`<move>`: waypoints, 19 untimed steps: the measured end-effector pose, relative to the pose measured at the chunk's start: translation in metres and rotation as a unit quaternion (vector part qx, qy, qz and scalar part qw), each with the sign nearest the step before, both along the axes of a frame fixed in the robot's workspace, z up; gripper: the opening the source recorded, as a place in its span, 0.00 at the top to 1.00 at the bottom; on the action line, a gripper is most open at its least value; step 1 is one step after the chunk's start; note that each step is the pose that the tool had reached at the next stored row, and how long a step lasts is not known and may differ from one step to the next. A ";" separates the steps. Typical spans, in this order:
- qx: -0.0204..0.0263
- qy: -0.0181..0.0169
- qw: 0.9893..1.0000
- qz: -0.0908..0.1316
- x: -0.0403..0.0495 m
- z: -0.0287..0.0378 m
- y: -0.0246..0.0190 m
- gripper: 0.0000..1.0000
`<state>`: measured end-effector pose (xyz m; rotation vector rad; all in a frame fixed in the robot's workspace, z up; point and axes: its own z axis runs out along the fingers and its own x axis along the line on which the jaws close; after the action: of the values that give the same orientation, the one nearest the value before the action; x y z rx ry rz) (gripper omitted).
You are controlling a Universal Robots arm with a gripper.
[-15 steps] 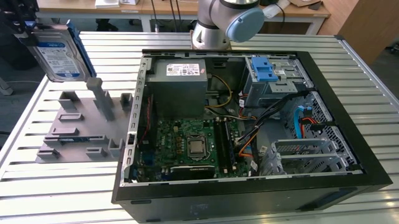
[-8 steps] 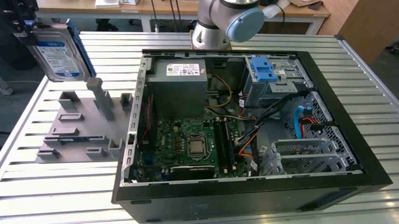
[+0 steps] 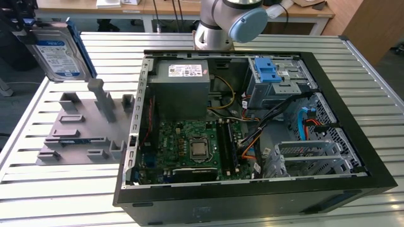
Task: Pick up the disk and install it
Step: 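Pick up the disk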
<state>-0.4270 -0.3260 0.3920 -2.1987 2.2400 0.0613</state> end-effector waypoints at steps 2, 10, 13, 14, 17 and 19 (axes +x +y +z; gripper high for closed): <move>0.000 0.000 1.000 0.000 0.0000 0.0012 0.0000 0.64; 0.000 0.000 1.000 0.000 0.0000 0.0038 0.0000 0.64; 0.000 0.000 1.000 0.000 0.0000 0.0049 0.0000 0.64; 0.000 0.000 1.000 0.000 0.0000 0.0053 0.0000 0.64; 0.000 0.000 1.000 0.000 0.0000 0.0070 0.0000 0.64; 0.000 0.000 1.000 0.000 0.0000 0.0085 0.0000 0.64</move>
<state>-0.4270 -0.3260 0.4005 -2.1987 2.2399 0.0612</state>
